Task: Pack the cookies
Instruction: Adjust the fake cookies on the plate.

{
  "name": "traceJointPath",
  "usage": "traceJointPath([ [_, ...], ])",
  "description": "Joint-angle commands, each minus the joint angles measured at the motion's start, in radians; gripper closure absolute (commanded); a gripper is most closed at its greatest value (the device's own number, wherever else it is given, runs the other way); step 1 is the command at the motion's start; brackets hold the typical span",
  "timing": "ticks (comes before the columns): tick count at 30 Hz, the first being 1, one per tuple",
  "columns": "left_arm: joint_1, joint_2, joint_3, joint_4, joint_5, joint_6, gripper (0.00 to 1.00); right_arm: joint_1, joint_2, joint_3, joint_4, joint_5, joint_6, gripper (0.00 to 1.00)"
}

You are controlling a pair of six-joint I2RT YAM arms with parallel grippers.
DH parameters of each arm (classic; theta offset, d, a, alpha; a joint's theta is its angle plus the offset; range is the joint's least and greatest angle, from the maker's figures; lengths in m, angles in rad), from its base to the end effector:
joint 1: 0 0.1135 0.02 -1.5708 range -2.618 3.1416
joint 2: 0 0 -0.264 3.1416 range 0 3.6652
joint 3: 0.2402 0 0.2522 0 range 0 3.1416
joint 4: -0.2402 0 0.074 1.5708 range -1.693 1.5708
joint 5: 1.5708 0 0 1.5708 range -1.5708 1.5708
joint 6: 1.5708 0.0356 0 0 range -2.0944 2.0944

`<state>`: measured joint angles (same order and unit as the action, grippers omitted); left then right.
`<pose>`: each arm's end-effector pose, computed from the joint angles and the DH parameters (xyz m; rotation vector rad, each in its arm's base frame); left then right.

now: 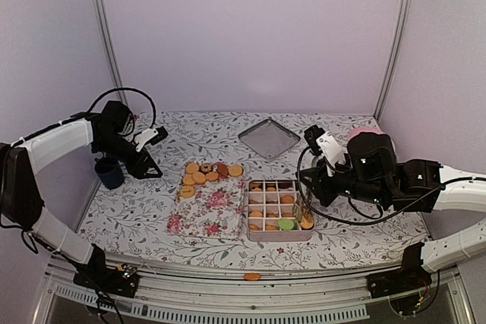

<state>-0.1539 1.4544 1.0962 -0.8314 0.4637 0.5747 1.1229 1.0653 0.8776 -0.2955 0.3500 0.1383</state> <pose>0.2734 -0.0585 0.2478 1.0501 2.4171 -0.5018 0.1146 0.2103 0.3078 -0.7715 1.8994 0.4356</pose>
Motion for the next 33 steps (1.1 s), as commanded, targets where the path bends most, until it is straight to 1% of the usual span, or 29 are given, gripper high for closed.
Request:
traceJointPath([
  [1, 0.009, 0.01, 0.005, 0.003, 0.015, 0.005, 0.43, -0.004, -0.018, 0.027, -0.034, 0.046, -0.022, 0.75],
  [7, 0.009, 0.021, 0.014, 0.001, 0.023, 0.002, 0.43, -0.003, -0.041, 0.03, -0.031, 0.047, -0.02, 0.75],
  [14, 0.009, 0.024, 0.016, 0.0, 0.027, -0.001, 0.43, -0.008, -0.037, 0.023, 0.05, -0.009, 0.002, 0.74],
  [23, 0.009, 0.016, 0.005, -0.003, 0.024, 0.009, 0.43, -0.009, -0.078, 0.001, 0.049, 0.017, 0.013, 0.74],
  [26, 0.008, 0.022, 0.008, -0.001, 0.029, 0.004, 0.44, -0.01, -0.044, 0.013, 0.057, 0.009, 0.004, 0.74],
  [33, 0.008, 0.006, -0.004, -0.001, 0.016, 0.013, 0.44, -0.01, 0.077, 0.053, 0.01, 0.002, -0.008, 0.66],
])
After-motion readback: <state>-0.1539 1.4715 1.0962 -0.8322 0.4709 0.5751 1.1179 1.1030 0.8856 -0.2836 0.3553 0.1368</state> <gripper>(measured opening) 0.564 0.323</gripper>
